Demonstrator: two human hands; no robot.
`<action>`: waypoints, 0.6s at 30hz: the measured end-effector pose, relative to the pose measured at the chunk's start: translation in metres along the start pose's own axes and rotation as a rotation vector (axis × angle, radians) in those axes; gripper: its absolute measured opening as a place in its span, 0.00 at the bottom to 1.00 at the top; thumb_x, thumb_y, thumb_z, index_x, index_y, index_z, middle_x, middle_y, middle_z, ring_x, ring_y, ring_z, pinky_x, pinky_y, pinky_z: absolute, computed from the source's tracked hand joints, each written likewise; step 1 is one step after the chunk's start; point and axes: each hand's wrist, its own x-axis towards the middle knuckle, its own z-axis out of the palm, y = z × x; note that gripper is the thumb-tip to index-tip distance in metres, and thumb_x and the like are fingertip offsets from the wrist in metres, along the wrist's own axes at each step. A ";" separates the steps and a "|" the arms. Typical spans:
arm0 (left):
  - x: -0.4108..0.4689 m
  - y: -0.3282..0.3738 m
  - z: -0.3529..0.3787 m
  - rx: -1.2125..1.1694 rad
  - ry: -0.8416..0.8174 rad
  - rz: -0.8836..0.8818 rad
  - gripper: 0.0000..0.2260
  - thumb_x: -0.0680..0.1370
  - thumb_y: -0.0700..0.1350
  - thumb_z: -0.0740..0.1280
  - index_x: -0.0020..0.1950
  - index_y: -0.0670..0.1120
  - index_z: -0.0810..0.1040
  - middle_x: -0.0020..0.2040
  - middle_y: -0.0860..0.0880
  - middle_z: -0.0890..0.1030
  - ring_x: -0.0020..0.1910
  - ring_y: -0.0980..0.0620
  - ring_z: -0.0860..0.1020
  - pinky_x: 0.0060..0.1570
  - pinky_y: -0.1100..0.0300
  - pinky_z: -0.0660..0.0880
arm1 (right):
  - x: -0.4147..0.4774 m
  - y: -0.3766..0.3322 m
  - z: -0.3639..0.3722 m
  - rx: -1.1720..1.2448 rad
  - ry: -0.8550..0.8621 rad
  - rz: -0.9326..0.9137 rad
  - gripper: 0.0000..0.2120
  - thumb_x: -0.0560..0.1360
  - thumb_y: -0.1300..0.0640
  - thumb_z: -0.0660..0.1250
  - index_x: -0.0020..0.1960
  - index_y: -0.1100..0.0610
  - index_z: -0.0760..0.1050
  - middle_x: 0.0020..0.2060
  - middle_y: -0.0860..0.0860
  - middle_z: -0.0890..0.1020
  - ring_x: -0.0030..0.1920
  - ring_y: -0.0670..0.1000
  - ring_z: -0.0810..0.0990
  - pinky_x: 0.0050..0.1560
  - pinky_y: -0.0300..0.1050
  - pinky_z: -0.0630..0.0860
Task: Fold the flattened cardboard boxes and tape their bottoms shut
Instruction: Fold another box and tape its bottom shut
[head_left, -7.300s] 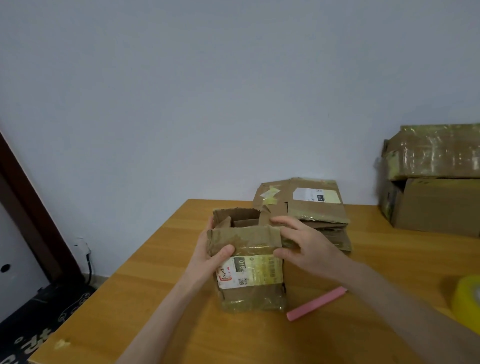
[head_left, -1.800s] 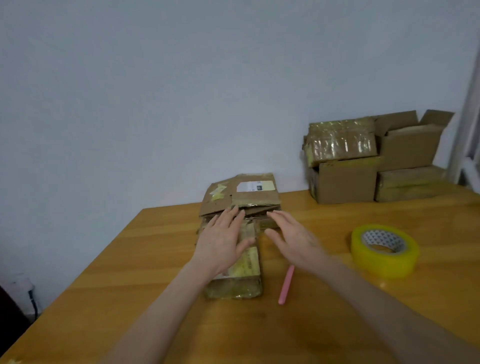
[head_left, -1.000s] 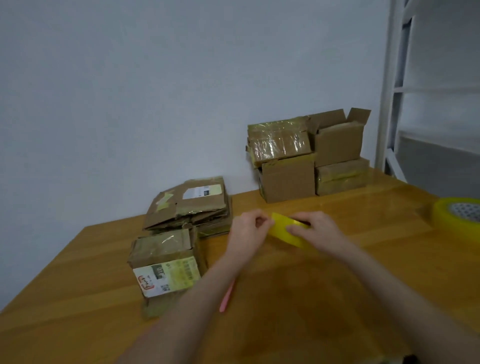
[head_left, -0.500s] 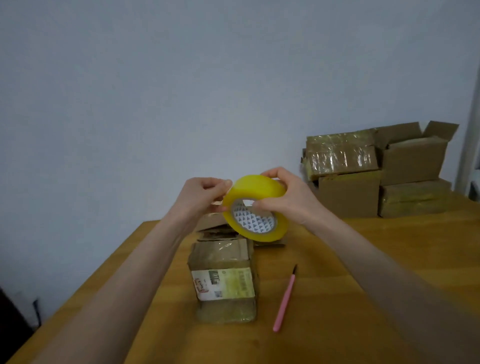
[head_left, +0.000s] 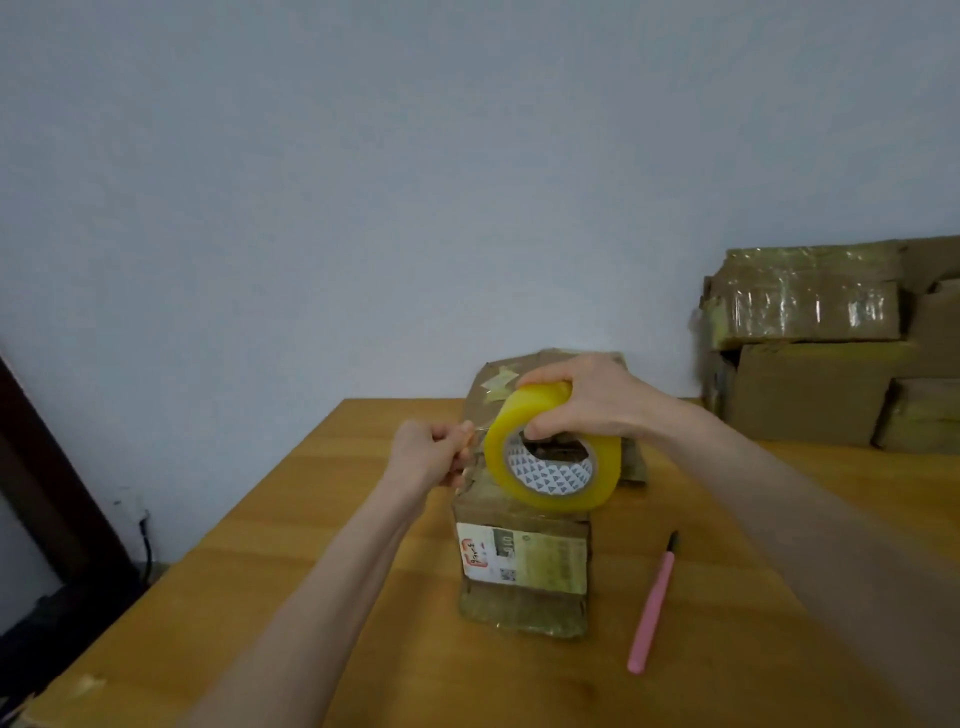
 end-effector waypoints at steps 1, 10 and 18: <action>0.001 -0.002 -0.001 0.010 0.004 -0.004 0.12 0.79 0.42 0.66 0.36 0.41 0.78 0.27 0.49 0.74 0.20 0.61 0.69 0.23 0.66 0.71 | 0.002 0.000 0.001 -0.011 -0.010 0.005 0.28 0.63 0.46 0.75 0.63 0.41 0.74 0.64 0.47 0.73 0.57 0.47 0.71 0.53 0.42 0.72; 0.012 -0.017 -0.026 0.018 0.113 -0.032 0.10 0.79 0.44 0.66 0.42 0.40 0.81 0.31 0.49 0.74 0.27 0.57 0.70 0.25 0.65 0.73 | 0.009 -0.003 0.009 -0.030 -0.063 0.017 0.33 0.65 0.47 0.75 0.67 0.46 0.68 0.60 0.45 0.72 0.56 0.47 0.71 0.52 0.43 0.71; 0.010 -0.026 -0.016 0.077 0.151 -0.008 0.10 0.79 0.44 0.65 0.41 0.41 0.80 0.31 0.50 0.75 0.26 0.56 0.70 0.29 0.61 0.74 | -0.010 0.020 0.015 0.422 0.059 0.076 0.18 0.66 0.55 0.76 0.53 0.49 0.77 0.46 0.48 0.82 0.48 0.48 0.81 0.54 0.50 0.77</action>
